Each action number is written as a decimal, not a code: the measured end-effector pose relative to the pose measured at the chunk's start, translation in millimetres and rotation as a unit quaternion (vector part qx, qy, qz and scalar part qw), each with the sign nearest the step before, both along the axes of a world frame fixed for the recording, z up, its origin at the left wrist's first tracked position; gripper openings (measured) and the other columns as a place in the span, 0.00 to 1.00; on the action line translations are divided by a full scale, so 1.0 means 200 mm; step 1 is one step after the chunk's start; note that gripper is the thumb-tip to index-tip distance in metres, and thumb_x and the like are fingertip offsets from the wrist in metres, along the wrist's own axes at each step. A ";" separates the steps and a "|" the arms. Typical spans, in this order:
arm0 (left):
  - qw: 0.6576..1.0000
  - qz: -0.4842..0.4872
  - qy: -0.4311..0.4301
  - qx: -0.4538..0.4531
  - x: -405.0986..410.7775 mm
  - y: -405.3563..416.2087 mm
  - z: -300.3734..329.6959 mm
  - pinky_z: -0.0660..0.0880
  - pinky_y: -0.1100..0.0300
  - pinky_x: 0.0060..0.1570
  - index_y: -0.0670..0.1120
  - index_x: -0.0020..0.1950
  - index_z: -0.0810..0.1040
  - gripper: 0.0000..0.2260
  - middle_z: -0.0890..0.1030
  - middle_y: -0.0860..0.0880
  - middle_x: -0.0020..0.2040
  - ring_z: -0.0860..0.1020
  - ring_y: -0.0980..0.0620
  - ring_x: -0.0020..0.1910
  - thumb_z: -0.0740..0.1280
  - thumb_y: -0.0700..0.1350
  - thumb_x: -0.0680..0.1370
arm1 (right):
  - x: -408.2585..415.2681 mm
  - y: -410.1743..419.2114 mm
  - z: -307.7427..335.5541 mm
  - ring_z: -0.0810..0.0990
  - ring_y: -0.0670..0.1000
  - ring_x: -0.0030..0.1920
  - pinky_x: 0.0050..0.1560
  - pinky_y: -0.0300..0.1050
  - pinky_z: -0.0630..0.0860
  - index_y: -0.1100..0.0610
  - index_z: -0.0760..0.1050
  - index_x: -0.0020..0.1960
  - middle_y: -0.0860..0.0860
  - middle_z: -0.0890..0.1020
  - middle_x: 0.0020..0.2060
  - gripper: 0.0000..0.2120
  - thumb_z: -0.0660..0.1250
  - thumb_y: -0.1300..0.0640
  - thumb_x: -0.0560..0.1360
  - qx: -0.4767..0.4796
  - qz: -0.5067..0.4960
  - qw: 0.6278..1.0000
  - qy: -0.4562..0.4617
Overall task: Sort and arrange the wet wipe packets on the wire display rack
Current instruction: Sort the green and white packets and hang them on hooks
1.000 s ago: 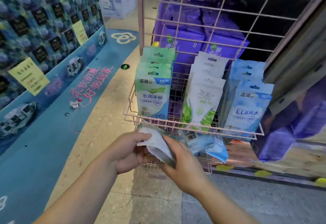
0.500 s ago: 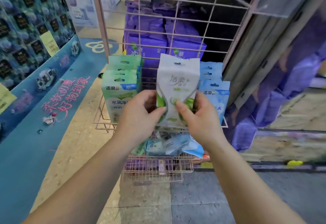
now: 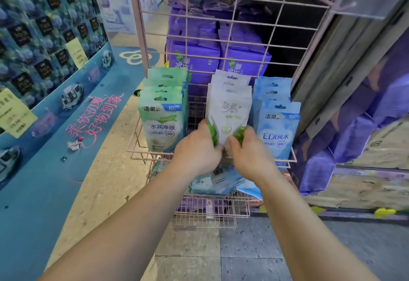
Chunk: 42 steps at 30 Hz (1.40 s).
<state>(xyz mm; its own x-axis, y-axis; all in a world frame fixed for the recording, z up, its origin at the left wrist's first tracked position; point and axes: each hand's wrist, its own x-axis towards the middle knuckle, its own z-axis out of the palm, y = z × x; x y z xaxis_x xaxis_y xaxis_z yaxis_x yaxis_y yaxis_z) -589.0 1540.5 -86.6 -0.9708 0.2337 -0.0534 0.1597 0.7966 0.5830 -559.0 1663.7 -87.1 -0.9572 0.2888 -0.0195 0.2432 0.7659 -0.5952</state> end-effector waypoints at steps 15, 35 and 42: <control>0.975 0.034 0.108 0.191 0.16 -0.18 -0.05 0.73 0.57 0.61 0.49 0.75 0.60 0.30 0.75 0.54 0.66 0.73 0.58 0.64 0.67 0.48 0.75 | 0.16 -0.01 -0.05 0.77 0.46 0.43 0.44 0.38 0.74 0.49 0.73 0.59 0.42 0.76 0.46 0.13 0.67 0.55 0.75 -0.106 -0.065 0.942 0.313; 0.946 -0.130 -0.016 -0.297 -0.37 -0.44 -0.93 0.59 0.51 0.73 0.49 0.75 0.59 0.27 0.60 0.45 0.77 0.61 0.43 0.74 0.62 0.46 0.77 | 0.30 -0.20 -0.54 0.80 0.40 0.44 0.47 0.35 0.76 0.44 0.79 0.49 0.43 0.84 0.44 0.05 0.67 0.52 0.75 -0.135 0.139 0.967 -0.168; 0.982 -0.036 0.047 -0.180 -0.38 -0.49 -1.02 0.69 0.51 0.60 0.45 0.63 0.74 0.18 0.78 0.41 0.61 0.75 0.40 0.60 0.59 0.51 0.77 | 0.35 -0.16 -0.54 0.79 0.38 0.38 0.42 0.32 0.75 0.42 0.77 0.44 0.43 0.83 0.39 0.06 0.67 0.54 0.76 -0.169 0.104 0.964 -0.175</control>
